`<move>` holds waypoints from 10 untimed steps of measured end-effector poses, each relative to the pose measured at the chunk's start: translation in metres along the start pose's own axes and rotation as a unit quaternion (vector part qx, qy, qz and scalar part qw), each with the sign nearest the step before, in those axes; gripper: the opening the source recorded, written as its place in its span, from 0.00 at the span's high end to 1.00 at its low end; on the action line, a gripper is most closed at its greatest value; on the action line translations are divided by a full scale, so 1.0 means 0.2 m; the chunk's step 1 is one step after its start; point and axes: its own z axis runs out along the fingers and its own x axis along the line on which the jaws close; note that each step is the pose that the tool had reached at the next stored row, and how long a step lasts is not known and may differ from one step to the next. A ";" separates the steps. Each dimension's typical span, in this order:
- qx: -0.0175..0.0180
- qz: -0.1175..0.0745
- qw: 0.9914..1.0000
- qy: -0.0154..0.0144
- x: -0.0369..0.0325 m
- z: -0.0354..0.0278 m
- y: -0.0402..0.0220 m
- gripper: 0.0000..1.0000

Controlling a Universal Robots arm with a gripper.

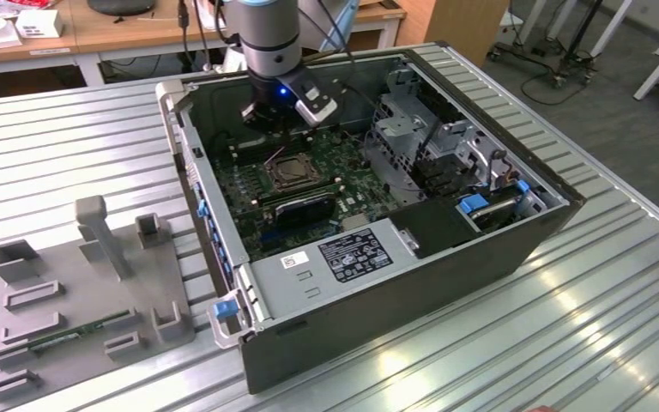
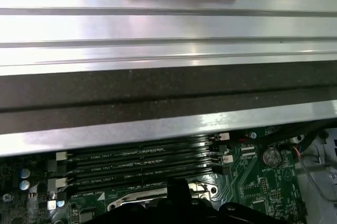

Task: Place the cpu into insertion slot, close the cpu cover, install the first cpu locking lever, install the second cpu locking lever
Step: 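Install the first cpu locking lever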

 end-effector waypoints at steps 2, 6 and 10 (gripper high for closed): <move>-0.001 0.002 1.000 -0.001 0.010 -0.002 -0.001 0.89; -0.006 0.007 1.000 -0.003 0.026 -0.005 -0.002 0.89; -0.009 0.008 1.000 -0.003 0.028 -0.005 -0.003 0.89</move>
